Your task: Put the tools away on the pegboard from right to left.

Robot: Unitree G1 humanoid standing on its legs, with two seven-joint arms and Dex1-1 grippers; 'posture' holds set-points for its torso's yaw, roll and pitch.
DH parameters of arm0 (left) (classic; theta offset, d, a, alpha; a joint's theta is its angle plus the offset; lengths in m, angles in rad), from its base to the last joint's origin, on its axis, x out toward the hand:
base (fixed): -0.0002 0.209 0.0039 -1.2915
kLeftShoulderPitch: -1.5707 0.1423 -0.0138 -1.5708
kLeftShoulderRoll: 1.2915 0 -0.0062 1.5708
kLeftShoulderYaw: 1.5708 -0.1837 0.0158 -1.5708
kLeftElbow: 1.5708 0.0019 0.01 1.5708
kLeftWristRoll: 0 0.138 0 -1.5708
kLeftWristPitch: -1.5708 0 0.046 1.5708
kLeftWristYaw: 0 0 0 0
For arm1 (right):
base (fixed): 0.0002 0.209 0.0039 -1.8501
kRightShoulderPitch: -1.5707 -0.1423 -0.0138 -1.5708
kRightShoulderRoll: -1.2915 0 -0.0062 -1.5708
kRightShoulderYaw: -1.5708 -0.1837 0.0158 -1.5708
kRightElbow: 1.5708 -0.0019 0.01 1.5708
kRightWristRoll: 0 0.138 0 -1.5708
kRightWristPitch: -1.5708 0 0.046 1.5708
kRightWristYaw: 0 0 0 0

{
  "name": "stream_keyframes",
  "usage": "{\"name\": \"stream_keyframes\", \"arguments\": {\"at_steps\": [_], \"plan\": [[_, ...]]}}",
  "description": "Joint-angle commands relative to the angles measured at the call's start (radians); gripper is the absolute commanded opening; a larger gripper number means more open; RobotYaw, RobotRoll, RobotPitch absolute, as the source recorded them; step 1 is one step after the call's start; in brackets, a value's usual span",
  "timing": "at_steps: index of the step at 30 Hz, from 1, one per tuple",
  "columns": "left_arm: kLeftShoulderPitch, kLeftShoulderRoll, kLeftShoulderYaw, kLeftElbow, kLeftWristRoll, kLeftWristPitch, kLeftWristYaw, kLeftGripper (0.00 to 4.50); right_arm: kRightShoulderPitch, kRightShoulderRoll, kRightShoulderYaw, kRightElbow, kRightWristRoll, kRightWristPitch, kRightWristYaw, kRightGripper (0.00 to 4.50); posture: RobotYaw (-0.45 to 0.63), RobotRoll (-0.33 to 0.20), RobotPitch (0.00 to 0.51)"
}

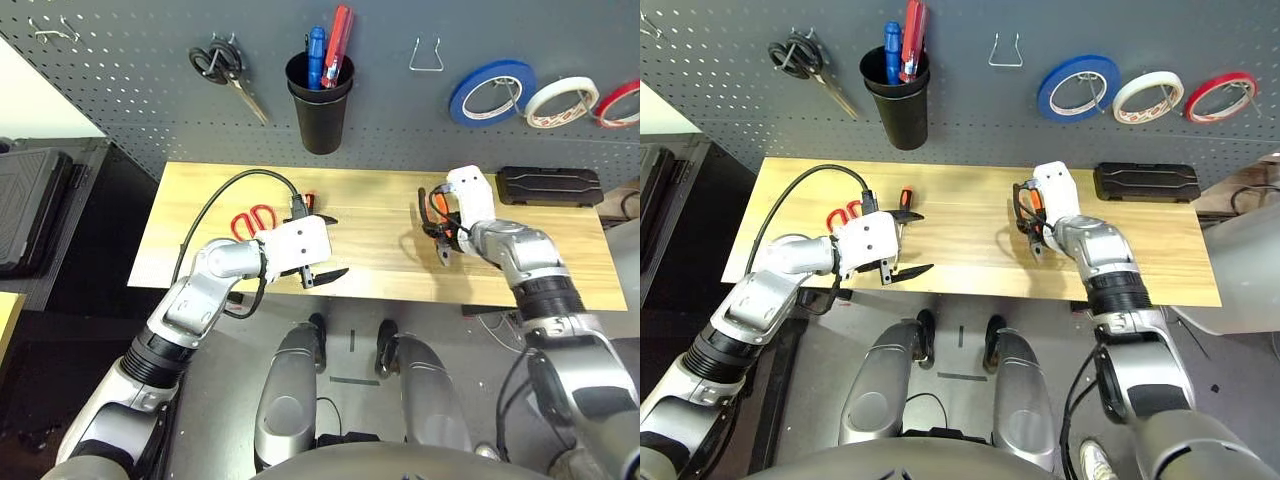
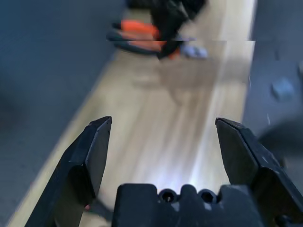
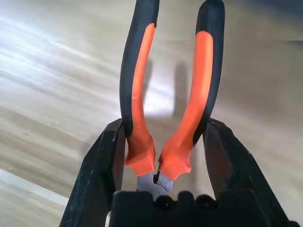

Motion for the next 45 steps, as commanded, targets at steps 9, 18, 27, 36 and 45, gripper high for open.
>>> {"name": "stream_keyframes", "arguments": {"at_steps": [9,18,27,36,45], "plan": [[-0.029,-0.058,0.148,-0.182,-0.212,0.078,0.062,4.5,0.21,-0.116,-0.062,-0.099,0.031,-0.426,0.142,2.62,0.2,0.0,0.248],[-0.067,-0.071,0.206,-0.253,-0.332,0.136,0.107,4.5,0.242,-0.109,-0.12,-0.133,0.086,-0.715,0.183,2.62,0.19,0.0,0.23],[-0.096,-0.068,0.248,-0.266,-0.423,0.176,0.14,4.5,0.146,-0.099,-0.125,-0.346,0.197,-0.634,0.167,2.62,0.16,0.0,0.216],[-0.111,-0.057,0.239,-0.226,-0.419,0.162,0.131,4.5,-0.122,-0.069,-0.178,-0.42,0.346,-0.36,0.045,2.62,0.13,0.0,0.213],[-0.118,-0.058,0.217,-0.203,-0.404,0.154,0.125,4.5,-0.326,0.019,-0.17,-0.238,0.289,-0.459,-0.021,2.62,0.13,0.0,0.222]]}}
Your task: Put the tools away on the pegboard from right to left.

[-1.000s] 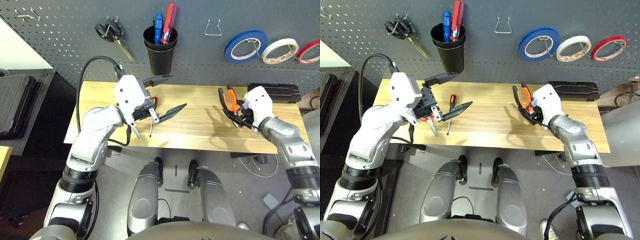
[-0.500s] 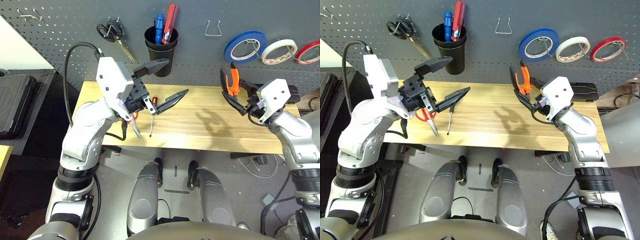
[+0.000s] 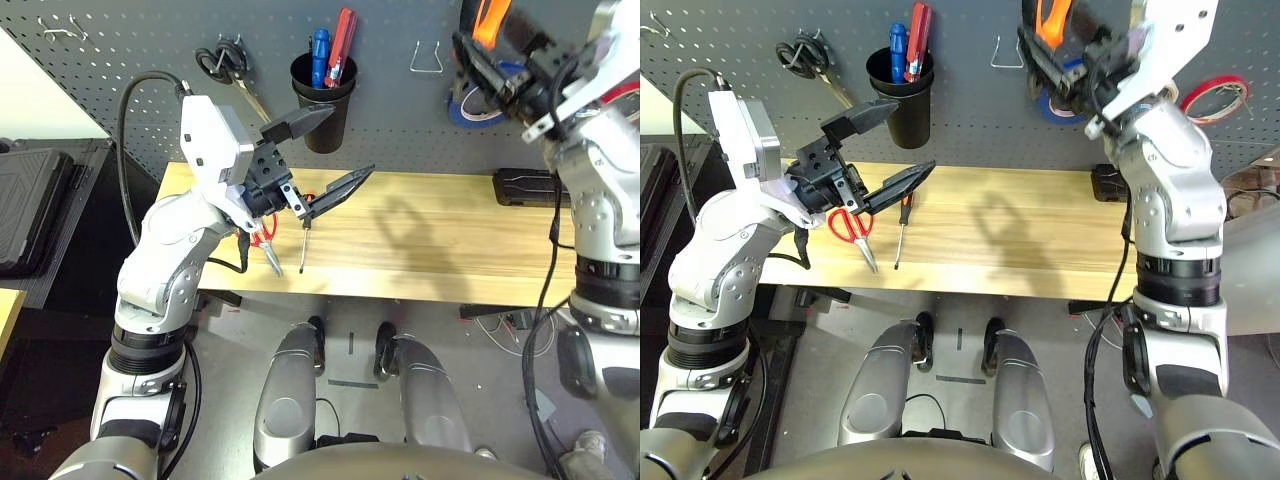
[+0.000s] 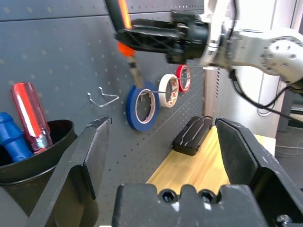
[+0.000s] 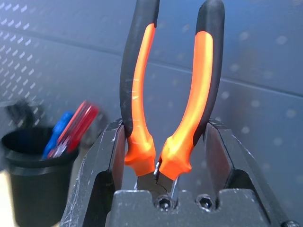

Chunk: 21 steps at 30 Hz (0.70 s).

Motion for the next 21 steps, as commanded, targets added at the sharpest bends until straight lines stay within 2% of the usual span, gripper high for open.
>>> {"name": "stream_keyframes", "arguments": {"at_steps": [1,11,21], "plan": [[-0.005,0.003,-0.02,0.015,0.009,-0.008,-0.011,4.5,-0.042,0.029,0.001,0.079,-0.041,-0.094,-0.013,2.62,0.14,0.0,0.224],[-0.002,0.006,-0.024,0.005,0.016,-0.002,0.004,4.5,-0.164,0.143,0.04,0.371,-0.141,-0.353,-0.015,2.62,0.17,0.0,0.24],[0.016,0.013,-0.024,-0.016,0.02,0.005,0.021,4.5,-0.2,0.17,0.051,0.555,-0.199,-0.467,-0.018,2.62,0.19,0.0,0.252]]}}
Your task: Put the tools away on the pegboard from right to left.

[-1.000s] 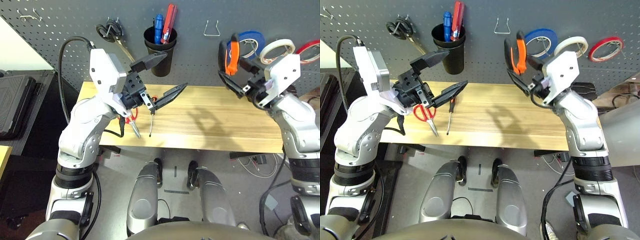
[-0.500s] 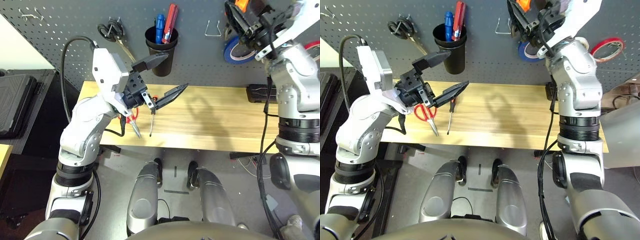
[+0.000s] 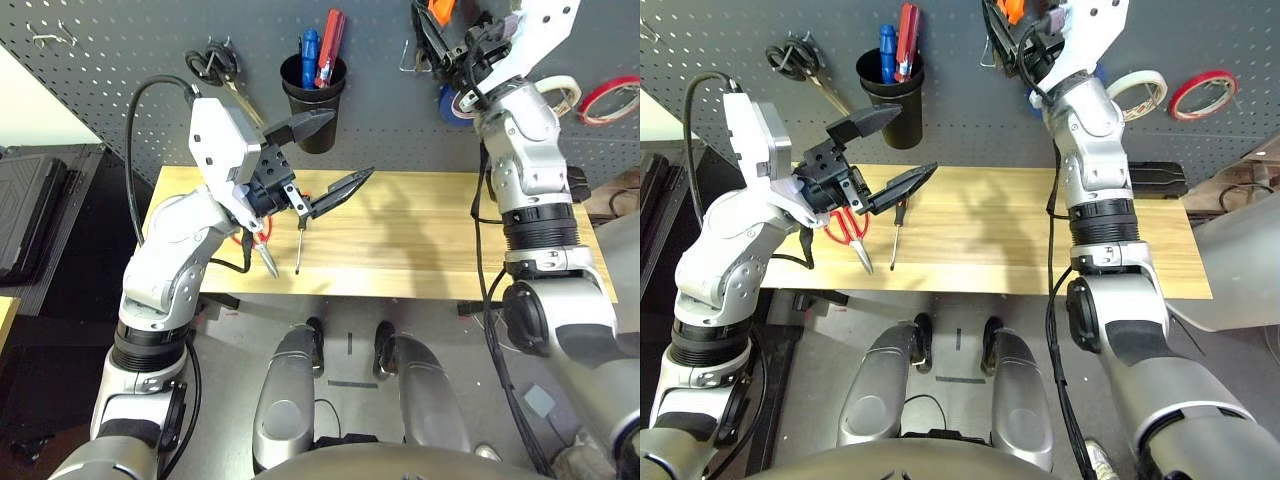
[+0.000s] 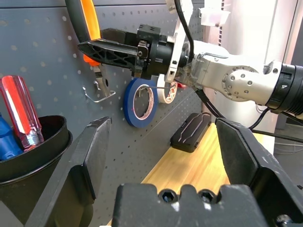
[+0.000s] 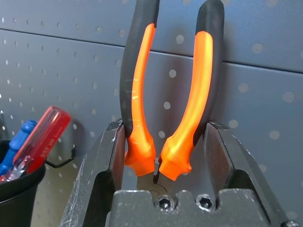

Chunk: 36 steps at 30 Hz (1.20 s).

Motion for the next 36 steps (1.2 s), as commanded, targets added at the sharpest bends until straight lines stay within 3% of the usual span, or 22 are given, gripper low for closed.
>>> {"name": "stream_keyframes", "arguments": {"at_steps": [1,21,36], "plan": [[0.015,0.01,-0.016,-0.038,0.011,0.007,0.003,4.5,-0.004,0.007,0.005,0.046,-0.013,-0.032,0.001,2.62,0.2,0.0,0.253],[0.01,0.015,-0.03,-0.018,0.035,-0.004,-0.008,4.5,-0.073,0.033,-0.039,0.167,-0.01,-0.14,-0.098,2.62,0.19,0.0,0.248],[0.007,0.01,-0.038,-0.014,0.046,-0.007,-0.004,4.5,-0.026,0.031,0.002,0.189,-0.043,-0.094,-0.076,2.62,0.19,0.0,0.244]]}}
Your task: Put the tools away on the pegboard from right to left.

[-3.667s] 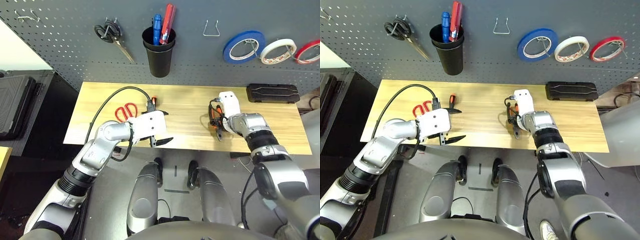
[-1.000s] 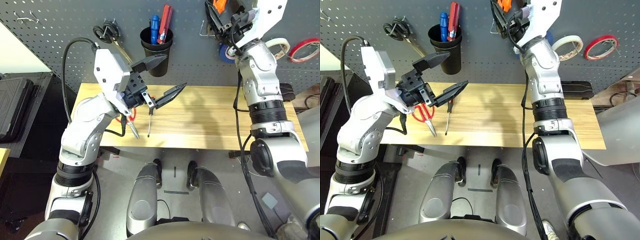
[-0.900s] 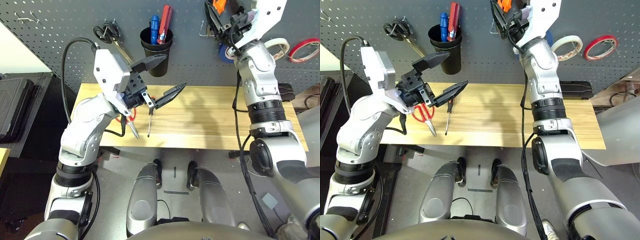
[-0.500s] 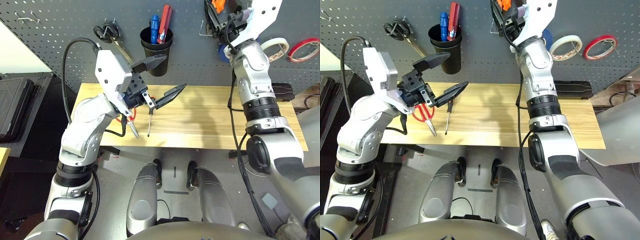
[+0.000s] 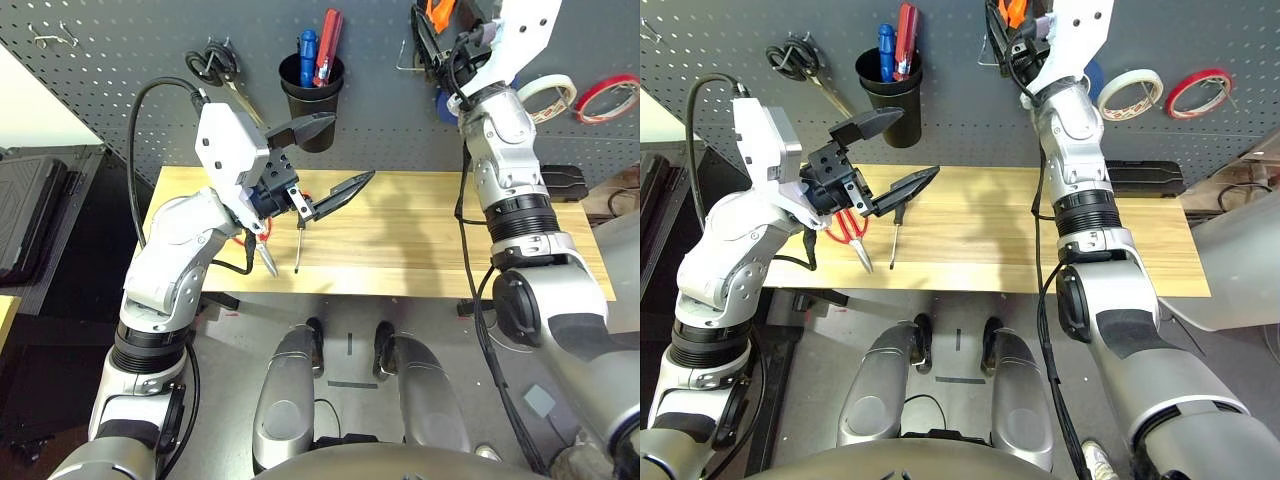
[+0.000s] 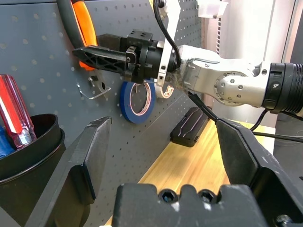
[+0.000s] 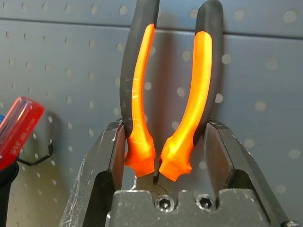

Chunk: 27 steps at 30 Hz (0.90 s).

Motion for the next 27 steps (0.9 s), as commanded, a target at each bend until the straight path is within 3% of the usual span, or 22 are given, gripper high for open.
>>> {"name": "stream_keyframes", "arguments": {"at_steps": [1,6,7,15,23,27], "plan": [[0.005,0.004,-0.018,-0.012,0.013,-0.006,-0.004,4.5,0.019,-0.004,0.01,0.008,-0.015,0.018,0.007,2.62,0.19,0.0,0.244],[0.008,0.004,-0.019,-0.012,0.018,-0.006,-0.002,4.5,0.039,-0.012,0.009,-0.001,-0.024,-0.003,0.01,4.35,0.2,0.0,0.245],[0.008,0.003,-0.019,-0.013,0.018,-0.005,-0.002,4.5,0.048,-0.014,0.008,-0.008,-0.025,-0.01,0.012,4.47,0.2,0.0,0.245],[0.011,0.004,-0.017,-0.009,0.022,-0.009,-0.002,4.5,0.158,-0.041,0.0,-0.131,-0.002,-0.023,0.042,4.47,0.2,0.0,0.247],[0.02,0.012,-0.021,0.007,0.046,-0.016,-0.001,4.5,0.39,-0.102,0.022,-0.426,0.073,0.107,0.17,4.47,0.2,0.0,0.254],[0.026,0.023,-0.038,0.037,0.092,-0.014,0.005,4.5,0.522,-0.163,0.058,-0.566,0.09,0.256,0.241,4.47,0.19,0.0,0.256]]}}
